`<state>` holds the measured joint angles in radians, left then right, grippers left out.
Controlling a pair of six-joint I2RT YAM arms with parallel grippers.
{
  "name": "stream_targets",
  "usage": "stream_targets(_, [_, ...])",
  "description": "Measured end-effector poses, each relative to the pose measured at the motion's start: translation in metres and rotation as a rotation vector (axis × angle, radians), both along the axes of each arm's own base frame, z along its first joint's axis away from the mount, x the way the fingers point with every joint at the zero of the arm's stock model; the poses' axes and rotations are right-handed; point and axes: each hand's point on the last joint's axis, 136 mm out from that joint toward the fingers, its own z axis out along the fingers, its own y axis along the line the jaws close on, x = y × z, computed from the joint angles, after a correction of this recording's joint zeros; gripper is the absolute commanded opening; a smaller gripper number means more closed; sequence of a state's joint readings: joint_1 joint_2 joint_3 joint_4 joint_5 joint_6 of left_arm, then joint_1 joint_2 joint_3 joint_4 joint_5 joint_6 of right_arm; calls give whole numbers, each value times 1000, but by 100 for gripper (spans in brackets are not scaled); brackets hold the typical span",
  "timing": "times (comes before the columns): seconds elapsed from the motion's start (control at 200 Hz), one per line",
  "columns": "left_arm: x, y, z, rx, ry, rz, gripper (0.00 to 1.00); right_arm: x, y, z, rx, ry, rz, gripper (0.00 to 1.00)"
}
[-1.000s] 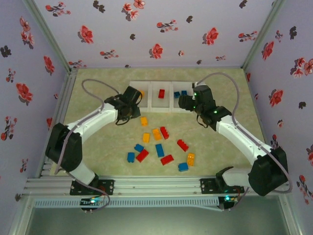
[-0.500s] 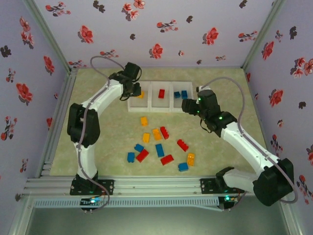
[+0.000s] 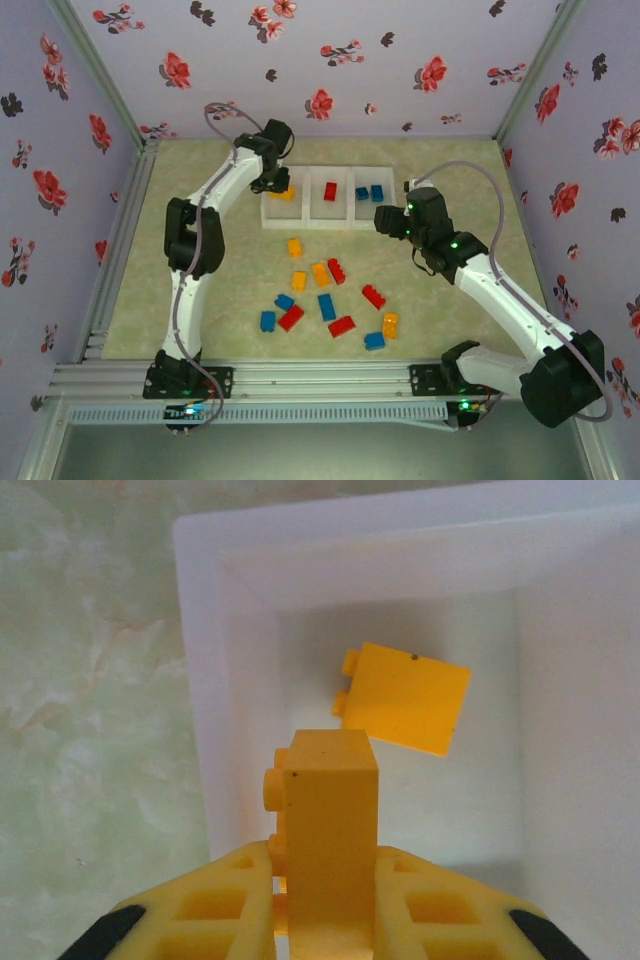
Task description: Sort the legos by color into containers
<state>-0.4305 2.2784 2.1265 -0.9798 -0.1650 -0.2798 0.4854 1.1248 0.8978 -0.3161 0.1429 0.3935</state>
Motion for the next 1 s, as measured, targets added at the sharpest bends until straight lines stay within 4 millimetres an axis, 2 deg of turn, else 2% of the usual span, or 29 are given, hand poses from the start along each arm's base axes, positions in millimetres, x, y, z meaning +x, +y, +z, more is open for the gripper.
stream_targets(0.055, [3, 3, 1, 2, 1, 4, 29, 0, 0, 0, 0, 0, 0, 73])
stream_targets(0.2, [11, 7, 4, 7, -8, 7, 47, -1, 0, -1, -2, 4, 0, 73])
stream_targets(0.495, [9, 13, 5, 19, -3, 9, 49, -2, -1, -3, -6, 11, 0, 73])
stream_targets(0.63, [-3, 16, 15, 15, -10, 6, 49, -1, 0, -6, -11, 20, 1, 73])
stream_targets(0.765, [-20, 17, 43, -4, -52, -1, 49, 1, 3, -15, -20, 46, 9, 73])
stream_targets(0.88, [-41, 14, 67, -36, -104, -10, 48, -1, 11, -22, -31, 62, 38, 73])
stream_targets(1.0, [-66, 10, 78, -69, -142, -22, 48, -6, 22, -26, -40, 73, 92, 73])
